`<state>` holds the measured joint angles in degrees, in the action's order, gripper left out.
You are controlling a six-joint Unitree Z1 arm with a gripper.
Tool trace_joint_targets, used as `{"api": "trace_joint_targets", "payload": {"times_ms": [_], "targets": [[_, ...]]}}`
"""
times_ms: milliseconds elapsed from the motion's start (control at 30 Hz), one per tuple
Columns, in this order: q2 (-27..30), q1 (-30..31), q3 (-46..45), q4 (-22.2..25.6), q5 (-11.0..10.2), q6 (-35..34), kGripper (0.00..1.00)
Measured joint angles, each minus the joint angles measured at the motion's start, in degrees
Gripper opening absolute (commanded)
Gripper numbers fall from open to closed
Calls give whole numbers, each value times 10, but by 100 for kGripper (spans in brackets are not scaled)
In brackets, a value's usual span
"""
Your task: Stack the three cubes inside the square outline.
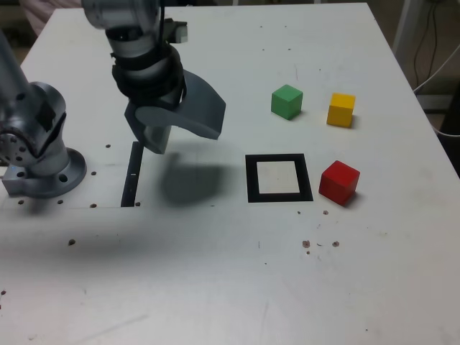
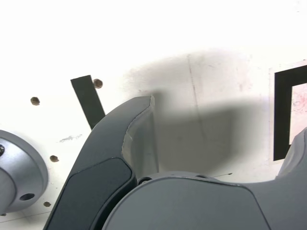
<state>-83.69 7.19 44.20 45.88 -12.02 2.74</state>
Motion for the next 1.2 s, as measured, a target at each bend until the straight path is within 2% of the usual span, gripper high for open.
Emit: {"api": "trace_joint_targets", "payload": {"times_ms": [167,300,433,600,833,1067,1200], "targets": [[-6,0,16,10,-8,0,99],[-24,0,45,64,5,0,99],[-47,0,94,119,7,2,99],[-69,2,140,155,11,21,99],[-129,25,265,251,24,72,99],[-183,55,384,284,25,107,99],[-229,61,419,323,25,129,99]]}}
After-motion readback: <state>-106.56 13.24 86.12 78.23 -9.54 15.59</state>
